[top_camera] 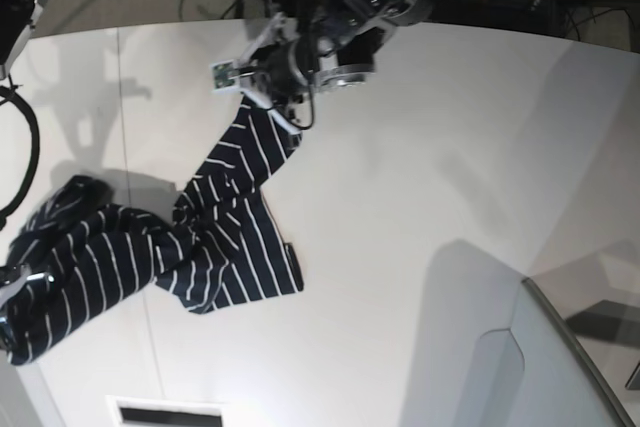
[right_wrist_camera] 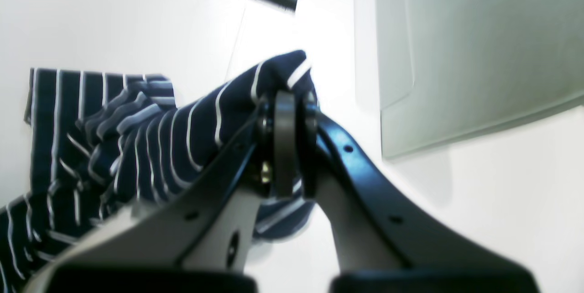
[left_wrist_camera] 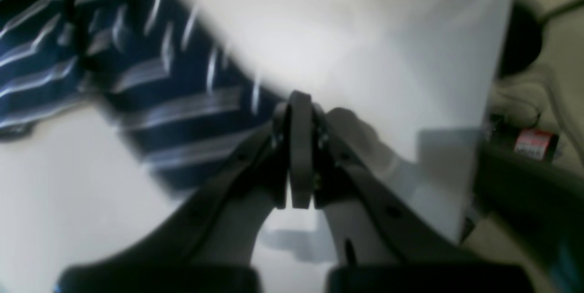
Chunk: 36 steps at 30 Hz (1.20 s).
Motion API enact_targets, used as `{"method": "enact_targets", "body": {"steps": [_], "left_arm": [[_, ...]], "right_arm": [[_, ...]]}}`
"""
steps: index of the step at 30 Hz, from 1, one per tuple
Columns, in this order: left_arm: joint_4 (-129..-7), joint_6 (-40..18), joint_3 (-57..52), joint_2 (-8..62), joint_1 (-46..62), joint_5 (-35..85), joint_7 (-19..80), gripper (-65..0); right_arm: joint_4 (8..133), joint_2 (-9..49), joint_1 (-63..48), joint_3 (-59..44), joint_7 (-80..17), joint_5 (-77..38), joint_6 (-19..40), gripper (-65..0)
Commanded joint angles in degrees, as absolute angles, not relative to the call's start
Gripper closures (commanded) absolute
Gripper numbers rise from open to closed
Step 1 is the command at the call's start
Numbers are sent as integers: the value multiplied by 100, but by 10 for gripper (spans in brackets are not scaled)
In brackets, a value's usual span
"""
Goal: Layout the t-shirt on the table in an organized manner, then fold the t-shirt properly
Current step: 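Move the left gripper to the shirt and grasp its opposite end, then stretch the shirt between both grippers and lay it flat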
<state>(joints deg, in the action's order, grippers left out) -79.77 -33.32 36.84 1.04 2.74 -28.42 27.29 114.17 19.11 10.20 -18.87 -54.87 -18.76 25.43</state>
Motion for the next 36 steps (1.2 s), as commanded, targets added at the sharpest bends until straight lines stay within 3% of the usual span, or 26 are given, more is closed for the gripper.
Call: {"method": "enact_targets", "body": {"steps": [1, 5, 11, 15, 22, 29, 36], "left_arm": [[-7767, -3257, 3670, -84, 22, -2835, 2501, 0], [-6519, -3134, 3626, -585, -497, -2835, 1912, 0], [-5165, -2211, 3670, -900, -1121, -2835, 901, 0], [-5508, -2176, 3644, -813, -1077, -2835, 971, 0], [-7468, -2167, 3618, -48, -497, -2818, 1446, 0], [-7741, -1842, 3046, 48, -338, -2870, 1508, 0], [-6686, -1815, 3108, 48, -435, -2879, 1490, 0]], "right_arm": [[11530, 2018, 1130, -1930, -5323, -1877, 2510, 0], [11530, 2018, 1130, -1930, -5323, -1877, 2510, 0], [11521, 2018, 1130, -1930, -5323, -1859, 2510, 0], [11495, 2202, 1121, -1921, -5314, -1851, 2510, 0], [11468, 2255, 1121, -1930, -5297, -1851, 2510, 0], [11442, 2237, 1086, -1886, -5305, -1851, 2510, 0], [11442, 2229, 1033, -1912, -5314, -1851, 2510, 0]]}}
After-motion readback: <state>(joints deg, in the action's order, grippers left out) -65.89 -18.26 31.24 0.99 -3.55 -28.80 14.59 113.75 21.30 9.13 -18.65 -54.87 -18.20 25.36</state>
